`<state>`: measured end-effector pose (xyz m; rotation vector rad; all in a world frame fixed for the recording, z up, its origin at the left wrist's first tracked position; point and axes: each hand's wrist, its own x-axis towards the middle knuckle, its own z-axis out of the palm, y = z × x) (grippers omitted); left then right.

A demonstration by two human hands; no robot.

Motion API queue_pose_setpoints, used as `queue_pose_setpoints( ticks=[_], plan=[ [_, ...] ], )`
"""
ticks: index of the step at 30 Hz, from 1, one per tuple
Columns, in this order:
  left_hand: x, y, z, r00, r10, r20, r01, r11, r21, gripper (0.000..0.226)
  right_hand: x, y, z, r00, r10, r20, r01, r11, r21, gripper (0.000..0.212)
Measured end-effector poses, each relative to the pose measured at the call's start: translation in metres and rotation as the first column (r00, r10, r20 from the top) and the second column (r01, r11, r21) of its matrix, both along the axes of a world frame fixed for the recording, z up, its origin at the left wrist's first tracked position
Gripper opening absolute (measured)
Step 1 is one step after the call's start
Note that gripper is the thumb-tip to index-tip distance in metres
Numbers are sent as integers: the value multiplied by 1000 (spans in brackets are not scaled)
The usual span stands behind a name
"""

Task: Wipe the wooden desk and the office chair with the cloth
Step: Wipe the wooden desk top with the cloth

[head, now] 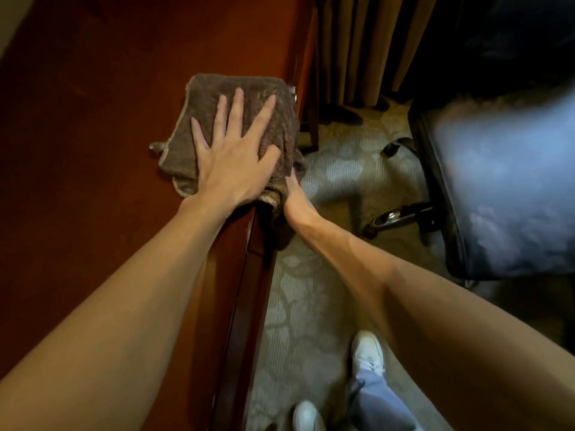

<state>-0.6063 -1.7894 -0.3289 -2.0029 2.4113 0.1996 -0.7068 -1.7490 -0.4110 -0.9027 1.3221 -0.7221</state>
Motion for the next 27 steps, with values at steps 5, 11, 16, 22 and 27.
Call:
queue_pose_setpoints(
  ticks=[5,11,16,22,27],
  plan=[
    [13,45,0,1000,-7,-2,7,1000,-7,68,11,48,1,999,27,-37,-29,997,-68,57],
    [34,107,0,1000,-29,-7,29,1000,-1,65,27,110,0,994,55,-91,-65,992,-109,50],
    [51,165,-1,1000,-29,-5,29,1000,-1,62,47,164,-9,987,40,-158,-66,984,-165,51],
    [75,235,-4,999,-50,-10,50,998,-26,64,70,236,-15,977,14,-212,-57,978,-198,52],
    [93,292,-8,999,-50,-13,50,998,-42,64,89,297,-13,969,15,-246,-66,977,-201,61]
  ],
)
